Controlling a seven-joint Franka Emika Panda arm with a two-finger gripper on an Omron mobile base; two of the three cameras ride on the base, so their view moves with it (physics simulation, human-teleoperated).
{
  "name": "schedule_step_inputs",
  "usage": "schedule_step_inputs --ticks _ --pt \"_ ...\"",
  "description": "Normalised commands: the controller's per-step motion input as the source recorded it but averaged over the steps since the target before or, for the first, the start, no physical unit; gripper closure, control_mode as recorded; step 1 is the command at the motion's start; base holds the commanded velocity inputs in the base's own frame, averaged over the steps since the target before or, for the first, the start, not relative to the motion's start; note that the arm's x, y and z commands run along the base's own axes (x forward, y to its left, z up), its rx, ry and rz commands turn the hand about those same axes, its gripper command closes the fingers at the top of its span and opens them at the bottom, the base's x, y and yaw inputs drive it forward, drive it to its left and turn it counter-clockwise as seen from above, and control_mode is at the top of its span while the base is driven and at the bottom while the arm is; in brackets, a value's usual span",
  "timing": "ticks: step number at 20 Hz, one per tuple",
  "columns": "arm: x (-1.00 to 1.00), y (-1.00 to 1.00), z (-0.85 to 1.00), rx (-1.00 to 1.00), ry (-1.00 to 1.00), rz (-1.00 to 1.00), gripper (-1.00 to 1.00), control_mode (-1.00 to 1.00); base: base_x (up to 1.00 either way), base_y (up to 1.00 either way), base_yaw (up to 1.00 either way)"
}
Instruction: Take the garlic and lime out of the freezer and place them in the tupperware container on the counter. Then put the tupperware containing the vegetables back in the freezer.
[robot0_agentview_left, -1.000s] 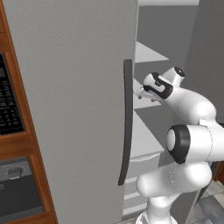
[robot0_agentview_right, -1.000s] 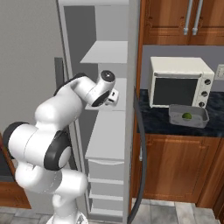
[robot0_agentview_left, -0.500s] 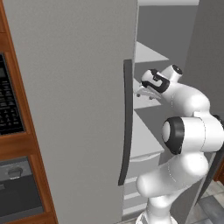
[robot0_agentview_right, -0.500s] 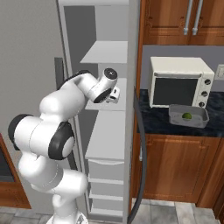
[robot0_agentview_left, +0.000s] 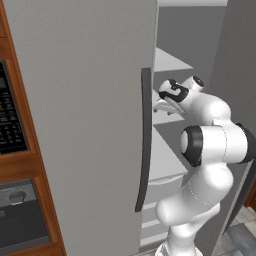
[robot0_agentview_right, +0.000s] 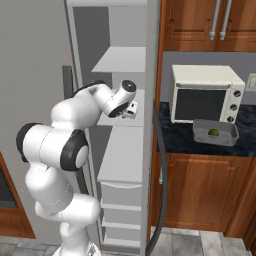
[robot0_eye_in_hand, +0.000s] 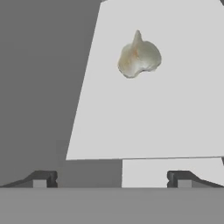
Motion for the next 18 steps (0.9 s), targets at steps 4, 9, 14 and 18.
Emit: schedule_step_inputs --ticks 4,9,14,18 --pt "0.19 0.03 -0.01 0.0 0.0 0.01 -1.0 -1.0 0.0 0.0 0.0" --pt "0.3 0.02 0.0 0.0 0.0 0.0 -1.0 -1.0 0.0 0.0 0.0" --pt "0.33 0.02 0.0 0.0 0.0 0.0 -1.0 -1.0 0.0 0.0 0.0" --pt "0.4 0.0 -0.03 0.0 0.0 0.0 -1.0 -1.0 0.0 0.0 0.0"
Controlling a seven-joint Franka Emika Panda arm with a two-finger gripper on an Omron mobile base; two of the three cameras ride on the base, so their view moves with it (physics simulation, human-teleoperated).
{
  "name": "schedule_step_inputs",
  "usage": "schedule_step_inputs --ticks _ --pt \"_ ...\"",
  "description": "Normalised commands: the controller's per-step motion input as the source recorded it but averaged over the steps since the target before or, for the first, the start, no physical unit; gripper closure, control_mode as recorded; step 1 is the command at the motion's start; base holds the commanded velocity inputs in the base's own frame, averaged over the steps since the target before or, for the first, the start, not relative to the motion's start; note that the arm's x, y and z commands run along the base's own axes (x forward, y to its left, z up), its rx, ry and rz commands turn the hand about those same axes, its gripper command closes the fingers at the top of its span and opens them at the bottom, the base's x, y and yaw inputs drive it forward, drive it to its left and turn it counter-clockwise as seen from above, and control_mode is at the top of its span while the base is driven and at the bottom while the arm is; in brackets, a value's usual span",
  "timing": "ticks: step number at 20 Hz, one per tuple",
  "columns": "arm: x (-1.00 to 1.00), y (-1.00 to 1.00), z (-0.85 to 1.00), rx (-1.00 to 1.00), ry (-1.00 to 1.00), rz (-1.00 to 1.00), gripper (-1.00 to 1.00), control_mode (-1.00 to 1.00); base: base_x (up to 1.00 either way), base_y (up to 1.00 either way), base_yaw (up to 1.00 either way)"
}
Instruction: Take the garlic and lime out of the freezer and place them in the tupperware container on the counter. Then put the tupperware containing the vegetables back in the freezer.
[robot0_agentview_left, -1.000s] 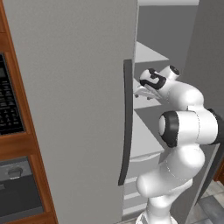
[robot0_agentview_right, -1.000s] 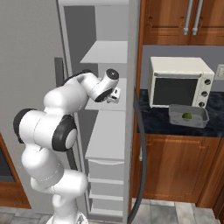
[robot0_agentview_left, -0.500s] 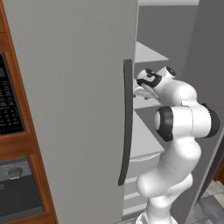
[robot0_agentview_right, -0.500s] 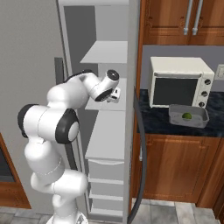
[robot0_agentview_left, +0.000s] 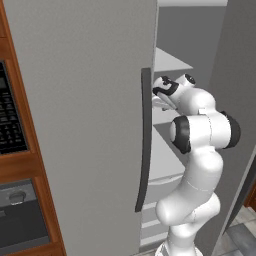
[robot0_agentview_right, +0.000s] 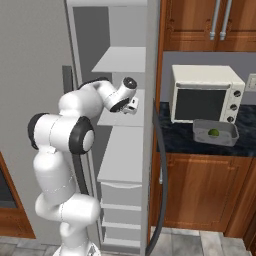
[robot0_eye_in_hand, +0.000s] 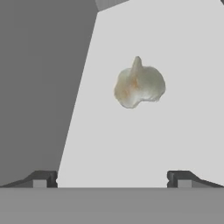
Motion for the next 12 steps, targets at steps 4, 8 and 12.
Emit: schedule_step_inputs --ticks 4,8,12 --pt "0.34 0.0 -0.08 0.0 0.0 0.0 -1.0 -1.0 0.0 0.0 0.0" --pt "0.29 0.0 -0.09 0.0 0.0 0.0 -1.0 -1.0 0.0 0.0 0.0" --pt "0.27 0.01 -0.11 0.0 0.0 0.0 -1.0 -1.0 0.0 0.0 0.0"
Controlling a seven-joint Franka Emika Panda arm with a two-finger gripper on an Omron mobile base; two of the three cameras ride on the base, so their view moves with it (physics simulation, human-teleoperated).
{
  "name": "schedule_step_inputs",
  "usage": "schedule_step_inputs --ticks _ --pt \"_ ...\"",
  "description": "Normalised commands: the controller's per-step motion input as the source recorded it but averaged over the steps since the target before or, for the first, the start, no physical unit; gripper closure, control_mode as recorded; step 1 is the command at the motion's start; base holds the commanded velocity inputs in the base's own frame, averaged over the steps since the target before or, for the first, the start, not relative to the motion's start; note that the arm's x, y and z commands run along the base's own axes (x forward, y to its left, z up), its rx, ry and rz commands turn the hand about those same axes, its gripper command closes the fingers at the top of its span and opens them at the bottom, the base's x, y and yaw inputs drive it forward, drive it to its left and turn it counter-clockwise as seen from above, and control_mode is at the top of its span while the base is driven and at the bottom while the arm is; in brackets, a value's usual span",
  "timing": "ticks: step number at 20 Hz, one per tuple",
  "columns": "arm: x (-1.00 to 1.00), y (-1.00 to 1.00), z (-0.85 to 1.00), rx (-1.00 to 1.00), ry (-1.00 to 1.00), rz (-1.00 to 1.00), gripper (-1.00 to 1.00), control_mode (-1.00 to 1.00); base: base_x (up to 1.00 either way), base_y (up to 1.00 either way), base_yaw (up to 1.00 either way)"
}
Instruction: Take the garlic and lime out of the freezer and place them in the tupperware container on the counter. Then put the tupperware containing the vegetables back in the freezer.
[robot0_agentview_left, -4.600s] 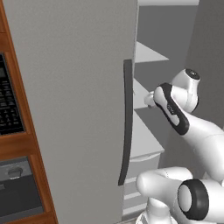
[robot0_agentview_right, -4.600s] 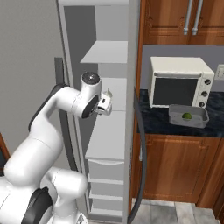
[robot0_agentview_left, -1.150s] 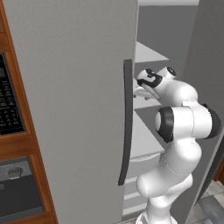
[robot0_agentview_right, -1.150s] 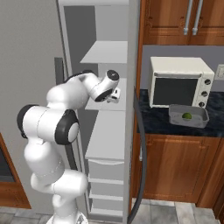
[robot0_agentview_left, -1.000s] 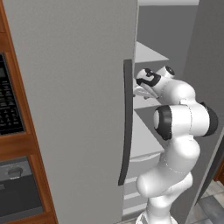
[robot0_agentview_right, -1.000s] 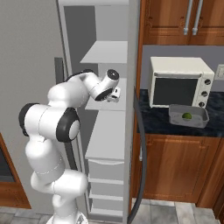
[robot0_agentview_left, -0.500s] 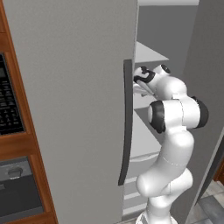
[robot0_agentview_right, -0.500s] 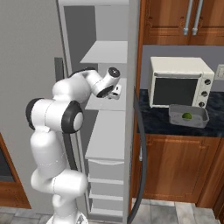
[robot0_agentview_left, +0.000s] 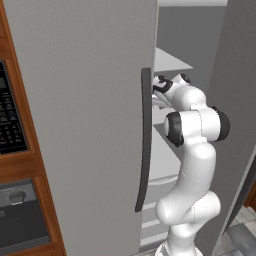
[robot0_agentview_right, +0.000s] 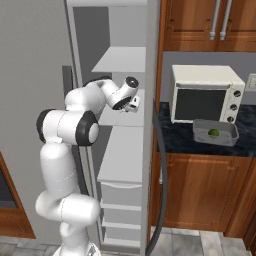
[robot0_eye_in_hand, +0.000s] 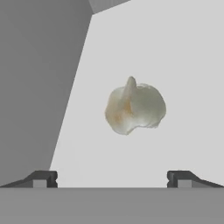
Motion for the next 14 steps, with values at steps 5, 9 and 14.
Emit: schedule_step_inputs --ticks 5,9,14 --pt "0.28 0.0 -0.15 0.0 0.0 0.0 -1.0 -1.0 0.0 0.0 0.0" --pt "0.26 0.0 -0.16 0.0 0.0 0.0 -1.0 -1.0 0.0 0.0 0.0" --pt "0.24 0.0 -0.15 0.0 0.0 0.0 -1.0 -1.0 0.0 0.0 0.0"
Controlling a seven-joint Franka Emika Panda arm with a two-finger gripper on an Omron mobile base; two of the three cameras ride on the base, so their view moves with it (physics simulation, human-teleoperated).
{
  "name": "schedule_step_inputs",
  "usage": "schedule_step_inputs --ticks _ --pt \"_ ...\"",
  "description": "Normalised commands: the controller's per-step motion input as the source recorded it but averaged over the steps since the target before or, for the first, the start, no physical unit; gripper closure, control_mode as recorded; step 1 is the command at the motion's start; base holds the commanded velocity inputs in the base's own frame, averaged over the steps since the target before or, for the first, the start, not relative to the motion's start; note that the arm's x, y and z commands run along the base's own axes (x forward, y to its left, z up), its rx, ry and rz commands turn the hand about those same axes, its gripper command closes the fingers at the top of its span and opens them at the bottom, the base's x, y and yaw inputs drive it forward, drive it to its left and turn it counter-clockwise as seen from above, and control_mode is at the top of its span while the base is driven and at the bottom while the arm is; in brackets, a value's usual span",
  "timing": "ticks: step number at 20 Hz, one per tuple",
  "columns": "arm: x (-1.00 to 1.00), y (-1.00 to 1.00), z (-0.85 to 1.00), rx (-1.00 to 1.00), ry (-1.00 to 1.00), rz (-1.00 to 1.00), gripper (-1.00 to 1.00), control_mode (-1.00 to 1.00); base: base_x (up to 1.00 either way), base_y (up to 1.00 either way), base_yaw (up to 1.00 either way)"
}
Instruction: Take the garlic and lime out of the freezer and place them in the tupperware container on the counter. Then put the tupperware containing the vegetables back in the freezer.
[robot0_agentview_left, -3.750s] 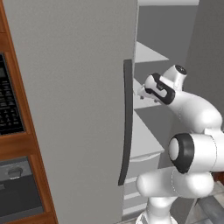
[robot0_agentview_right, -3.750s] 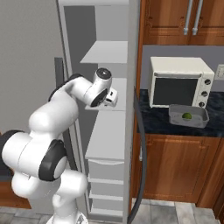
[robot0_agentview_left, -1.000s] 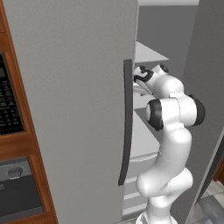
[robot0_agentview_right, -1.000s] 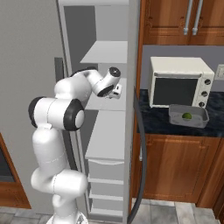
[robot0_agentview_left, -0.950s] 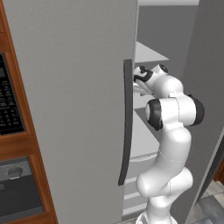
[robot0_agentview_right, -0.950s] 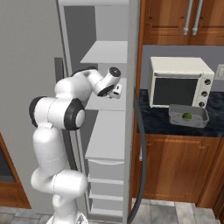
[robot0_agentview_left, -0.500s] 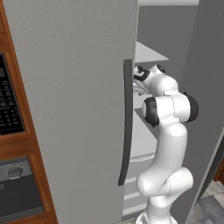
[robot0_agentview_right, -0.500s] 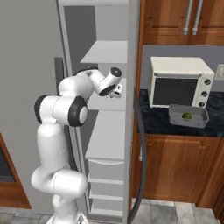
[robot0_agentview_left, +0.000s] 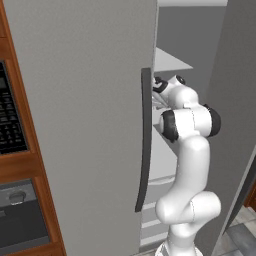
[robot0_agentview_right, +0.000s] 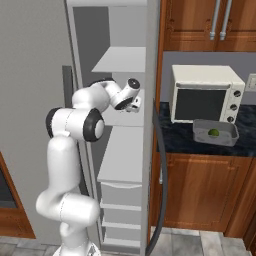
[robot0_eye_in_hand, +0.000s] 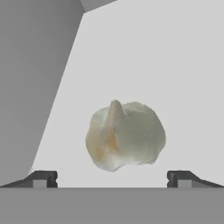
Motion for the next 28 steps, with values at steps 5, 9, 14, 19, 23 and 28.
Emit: schedule_step_inputs --ticks 5,9,14,19,23,28 --pt "0.26 0.0 -0.13 0.0 0.0 0.0 -1.0 -1.0 0.0 0.0 0.0" --pt "0.22 0.0 -0.14 0.0 0.0 0.0 -1.0 -1.0 0.0 0.0 0.0" --pt "0.21 0.0 -0.09 0.0 0.0 0.0 -1.0 -1.0 0.0 0.0 0.0" --pt "0.14 0.0 -0.07 0.0 0.0 0.0 -1.0 -1.0 0.0 0.0 0.0" --pt "-0.03 0.06 -0.15 0.0 0.02 0.0 1.0 -1.0 0.0 0.0 0.0" --pt "-0.44 0.07 -0.23 0.0 0.05 0.0 1.0 -1.0 0.0 0.0 0.0"
